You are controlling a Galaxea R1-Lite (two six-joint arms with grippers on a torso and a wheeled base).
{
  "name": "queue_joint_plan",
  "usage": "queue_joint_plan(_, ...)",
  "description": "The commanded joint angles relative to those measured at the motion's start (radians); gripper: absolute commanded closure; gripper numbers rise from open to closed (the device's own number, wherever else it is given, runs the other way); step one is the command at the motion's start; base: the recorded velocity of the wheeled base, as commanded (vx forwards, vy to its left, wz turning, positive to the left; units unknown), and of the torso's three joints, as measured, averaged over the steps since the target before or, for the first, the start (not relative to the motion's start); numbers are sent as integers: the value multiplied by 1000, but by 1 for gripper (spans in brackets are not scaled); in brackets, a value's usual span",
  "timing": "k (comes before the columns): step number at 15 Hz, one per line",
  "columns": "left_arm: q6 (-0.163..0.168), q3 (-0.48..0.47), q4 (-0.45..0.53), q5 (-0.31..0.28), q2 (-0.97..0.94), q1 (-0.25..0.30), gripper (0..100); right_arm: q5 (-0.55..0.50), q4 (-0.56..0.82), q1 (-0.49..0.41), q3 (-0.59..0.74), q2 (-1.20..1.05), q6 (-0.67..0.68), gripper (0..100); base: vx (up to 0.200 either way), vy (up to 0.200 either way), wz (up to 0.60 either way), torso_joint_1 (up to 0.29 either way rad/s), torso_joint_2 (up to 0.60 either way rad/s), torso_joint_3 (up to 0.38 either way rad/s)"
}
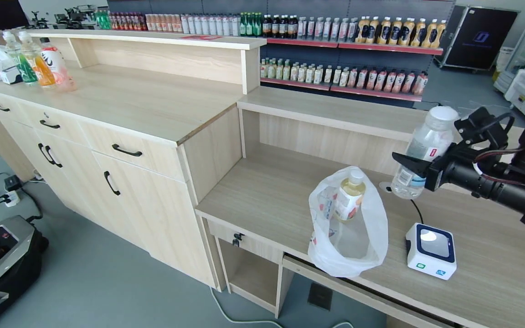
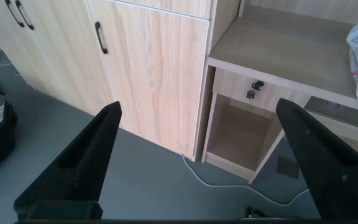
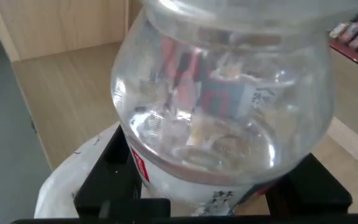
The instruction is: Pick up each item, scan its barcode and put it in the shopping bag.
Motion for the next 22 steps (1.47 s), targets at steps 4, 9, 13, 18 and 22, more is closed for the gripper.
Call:
queue_joint_plan(4,0,0,0,0,0,0,0,314,-50,-59,-18,249,8,100,0,0,0,0,0,0)
queue_joint_plan(9,0,0,0,0,0,0,0,498,-69,-74,-45,410,-90,100,0,0,0,0,0,0)
queue_joint_plan(13,0,0,0,0,0,0,0,573,-86,-66,-113,519,-98,100,0,0,0,0,0,0)
queue_joint_plan(18,0,0,0,0,0,0,0,573,-89,-19,-162,591,-97,100,0,0,0,0,0,0)
queue_joint_plan(22,0,0,0,0,0,0,0,573,-97,30,-211,642,-92,100,0,0,0,0,0,0)
